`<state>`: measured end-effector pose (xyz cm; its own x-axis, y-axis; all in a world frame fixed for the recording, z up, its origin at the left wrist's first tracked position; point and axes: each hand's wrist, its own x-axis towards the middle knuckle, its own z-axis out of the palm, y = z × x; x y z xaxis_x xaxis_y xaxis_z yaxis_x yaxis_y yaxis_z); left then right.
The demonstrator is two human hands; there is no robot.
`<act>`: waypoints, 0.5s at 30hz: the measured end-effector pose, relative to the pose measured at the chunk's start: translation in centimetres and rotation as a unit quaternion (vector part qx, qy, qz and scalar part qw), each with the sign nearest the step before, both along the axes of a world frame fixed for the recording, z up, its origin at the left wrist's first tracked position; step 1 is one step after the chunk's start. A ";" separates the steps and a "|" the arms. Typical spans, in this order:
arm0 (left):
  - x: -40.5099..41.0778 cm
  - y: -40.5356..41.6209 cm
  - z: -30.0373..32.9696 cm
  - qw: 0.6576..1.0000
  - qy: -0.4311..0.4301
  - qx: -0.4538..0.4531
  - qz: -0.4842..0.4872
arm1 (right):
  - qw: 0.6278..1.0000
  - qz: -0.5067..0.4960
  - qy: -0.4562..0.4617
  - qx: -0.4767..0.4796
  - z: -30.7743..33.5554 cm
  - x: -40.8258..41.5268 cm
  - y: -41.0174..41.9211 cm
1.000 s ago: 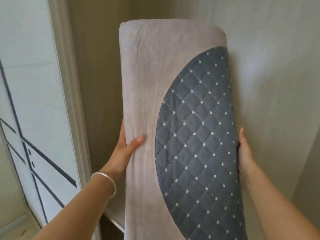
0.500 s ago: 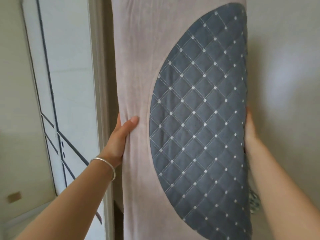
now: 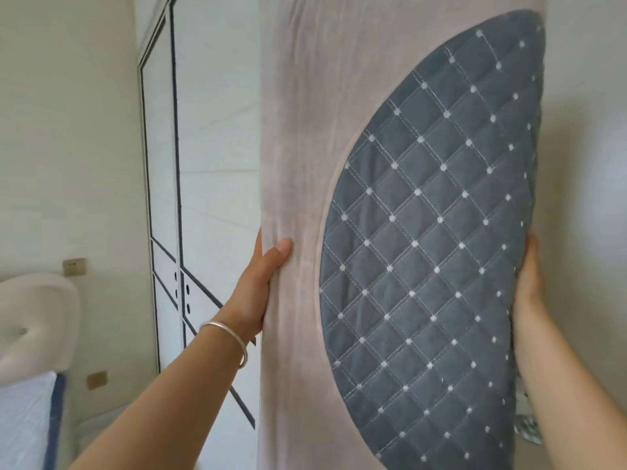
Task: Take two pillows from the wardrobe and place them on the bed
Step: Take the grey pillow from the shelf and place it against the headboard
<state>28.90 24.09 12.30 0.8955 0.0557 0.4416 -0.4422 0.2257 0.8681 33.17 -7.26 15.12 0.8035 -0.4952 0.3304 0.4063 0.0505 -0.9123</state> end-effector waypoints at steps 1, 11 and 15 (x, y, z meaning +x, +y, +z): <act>-0.7 0.4 0.1 1.000 -0.003 0.002 0.002 | 1.000 0.009 -0.009 0.023 -0.1 -0.1 0.2; -7.2 7.4 0.0 0.997 -0.044 -0.020 0.058 | 0.999 0.043 0.006 0.020 -0.4 -5.2 8.4; -9.6 11.5 -1.2 0.993 -0.035 -0.042 0.106 | 0.998 0.053 -0.005 -0.014 -1.6 -5.7 13.7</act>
<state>19.28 35.60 11.09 0.8272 0.2788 0.4880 -0.5459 0.1922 0.8155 27.45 6.48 13.54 0.8480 -0.3978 0.3502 0.4083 0.0690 -0.9102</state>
